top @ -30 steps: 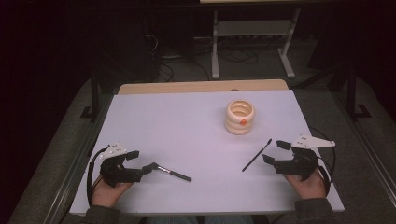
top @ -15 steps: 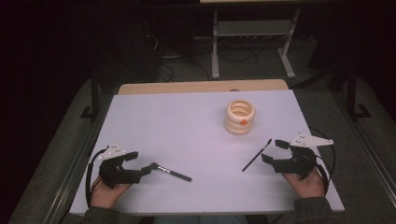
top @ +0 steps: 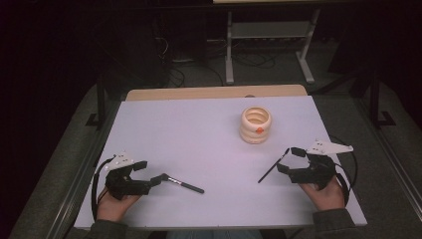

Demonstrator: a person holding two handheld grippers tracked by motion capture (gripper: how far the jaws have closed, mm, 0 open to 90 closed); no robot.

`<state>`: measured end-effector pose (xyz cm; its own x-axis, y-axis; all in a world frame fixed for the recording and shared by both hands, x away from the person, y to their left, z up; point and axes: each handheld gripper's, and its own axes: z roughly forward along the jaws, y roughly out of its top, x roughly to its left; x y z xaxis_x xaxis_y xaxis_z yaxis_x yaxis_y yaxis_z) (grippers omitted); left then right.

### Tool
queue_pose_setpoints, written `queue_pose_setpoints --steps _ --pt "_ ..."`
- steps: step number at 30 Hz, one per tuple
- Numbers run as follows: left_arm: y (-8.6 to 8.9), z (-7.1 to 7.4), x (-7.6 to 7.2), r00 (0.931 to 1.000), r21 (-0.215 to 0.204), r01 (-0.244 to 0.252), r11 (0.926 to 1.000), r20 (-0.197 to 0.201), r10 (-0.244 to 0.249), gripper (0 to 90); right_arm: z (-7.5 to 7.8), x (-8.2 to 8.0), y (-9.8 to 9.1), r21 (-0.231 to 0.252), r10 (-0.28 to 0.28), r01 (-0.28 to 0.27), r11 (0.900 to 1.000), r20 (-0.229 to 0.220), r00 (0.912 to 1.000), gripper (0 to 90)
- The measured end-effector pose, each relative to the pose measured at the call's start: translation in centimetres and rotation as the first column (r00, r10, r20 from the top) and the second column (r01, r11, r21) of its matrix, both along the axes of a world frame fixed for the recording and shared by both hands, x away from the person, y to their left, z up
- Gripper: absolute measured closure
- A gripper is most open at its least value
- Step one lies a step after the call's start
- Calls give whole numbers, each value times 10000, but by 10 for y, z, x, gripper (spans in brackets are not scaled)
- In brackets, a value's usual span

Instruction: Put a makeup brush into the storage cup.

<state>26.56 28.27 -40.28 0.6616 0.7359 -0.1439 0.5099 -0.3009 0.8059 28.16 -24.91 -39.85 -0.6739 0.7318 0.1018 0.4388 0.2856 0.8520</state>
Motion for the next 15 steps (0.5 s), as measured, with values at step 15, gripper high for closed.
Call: queue_pose_setpoints --steps 15 --pt "-1 1 0 10000 -10 11 10000 33 -11 171 6 2 8 -176 383 -386 9991 -191 9991 170"
